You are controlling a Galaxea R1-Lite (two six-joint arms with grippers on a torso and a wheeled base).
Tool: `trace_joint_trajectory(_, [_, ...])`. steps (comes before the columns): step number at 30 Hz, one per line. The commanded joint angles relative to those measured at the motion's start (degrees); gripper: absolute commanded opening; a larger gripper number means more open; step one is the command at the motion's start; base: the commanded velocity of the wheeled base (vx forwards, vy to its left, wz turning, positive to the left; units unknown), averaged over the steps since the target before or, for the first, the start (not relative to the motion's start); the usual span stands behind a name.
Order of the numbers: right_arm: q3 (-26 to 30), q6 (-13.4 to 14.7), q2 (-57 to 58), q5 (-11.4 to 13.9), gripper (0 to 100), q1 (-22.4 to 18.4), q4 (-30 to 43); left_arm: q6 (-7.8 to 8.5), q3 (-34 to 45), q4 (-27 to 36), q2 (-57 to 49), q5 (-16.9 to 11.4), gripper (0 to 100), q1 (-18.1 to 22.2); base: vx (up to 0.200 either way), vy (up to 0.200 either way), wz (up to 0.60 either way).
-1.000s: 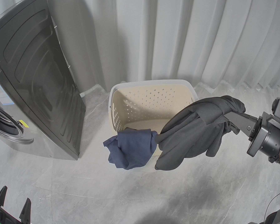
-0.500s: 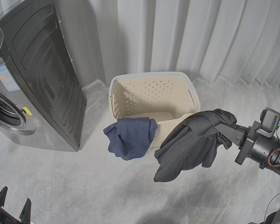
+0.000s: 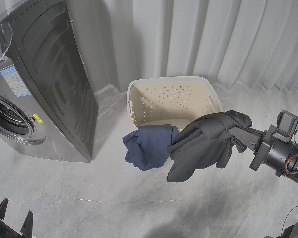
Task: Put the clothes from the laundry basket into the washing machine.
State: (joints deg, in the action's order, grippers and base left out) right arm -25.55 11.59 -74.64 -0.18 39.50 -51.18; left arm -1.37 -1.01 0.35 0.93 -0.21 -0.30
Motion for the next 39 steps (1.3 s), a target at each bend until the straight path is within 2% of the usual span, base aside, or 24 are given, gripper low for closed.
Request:
trace_joint_trajectory(1, [0.0,-0.1,-0.2,0.0,0,0.1,0.0,0.05,0.8,0.0,-0.6,0.0,100,0.0,0.0,0.2,0.0])
trace_joint_trajectory(30, [-0.3,-0.2,-0.1,-0.2,0,-1.2,0.0,-0.13,0.8,0.0,-0.6,0.0,100,0.0,0.0,0.2,0.0])
trace_joint_trajectory(31, [-0.4,-0.3,-0.1,-0.4,0,-1.5,0.1,-0.13,0.8,0.0,-0.6,0.0,100,0.0,0.0,0.2,0.0])
trace_joint_trajectory(35, [-1.9,-0.3,-1.2,-4.0,0,-3.3,0.1,-0.13,0.8,0.0,-0.6,0.0,100,0.0,0.0,0.2,0.0])
trace_joint_trajectory(39, [-2.2,-0.3,-1.6,-5.2,0,-4.2,0.2,-0.04,0.8,-0.1,-0.6,0.0,100,0.0,0.0,0.2,0.0])
